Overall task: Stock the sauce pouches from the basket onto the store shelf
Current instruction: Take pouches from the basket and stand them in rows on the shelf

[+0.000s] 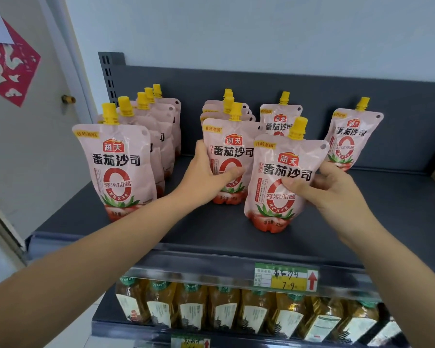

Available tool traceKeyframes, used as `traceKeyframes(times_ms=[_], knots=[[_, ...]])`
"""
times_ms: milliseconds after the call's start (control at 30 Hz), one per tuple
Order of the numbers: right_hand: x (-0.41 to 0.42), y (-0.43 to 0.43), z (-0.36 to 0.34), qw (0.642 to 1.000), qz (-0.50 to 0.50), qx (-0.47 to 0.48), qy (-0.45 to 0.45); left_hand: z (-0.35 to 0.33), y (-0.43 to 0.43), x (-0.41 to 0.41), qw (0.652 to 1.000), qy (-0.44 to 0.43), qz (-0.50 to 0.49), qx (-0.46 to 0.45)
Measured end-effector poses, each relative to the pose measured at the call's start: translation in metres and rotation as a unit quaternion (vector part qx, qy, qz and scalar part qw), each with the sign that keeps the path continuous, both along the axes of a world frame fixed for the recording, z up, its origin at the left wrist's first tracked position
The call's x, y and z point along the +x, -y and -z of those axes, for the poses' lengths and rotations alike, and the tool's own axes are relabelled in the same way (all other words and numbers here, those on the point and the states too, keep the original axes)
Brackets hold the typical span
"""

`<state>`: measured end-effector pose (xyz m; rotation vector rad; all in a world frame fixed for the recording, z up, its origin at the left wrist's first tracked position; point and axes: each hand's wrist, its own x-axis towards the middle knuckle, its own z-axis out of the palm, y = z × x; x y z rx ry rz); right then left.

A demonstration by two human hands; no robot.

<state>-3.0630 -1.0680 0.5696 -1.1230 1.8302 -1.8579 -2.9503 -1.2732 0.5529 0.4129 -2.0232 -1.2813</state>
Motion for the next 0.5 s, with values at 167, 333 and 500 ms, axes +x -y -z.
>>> traceKeyframes(times_ms=[167,333,500], knots=[[-0.003,-0.002,0.004,0.990,-0.025,0.127,-0.049,-0.002,-0.005,0.009,0.997,-0.037,-0.065,-0.025],[-0.003,0.000,0.008,0.992,-0.008,0.111,-0.053,-0.004,-0.014,0.030,0.992,-0.092,-0.076,-0.051],[0.006,0.013,0.005,0.994,0.001,0.086,-0.074,-0.006,-0.023,0.045,0.996,0.011,0.070,-0.053]])
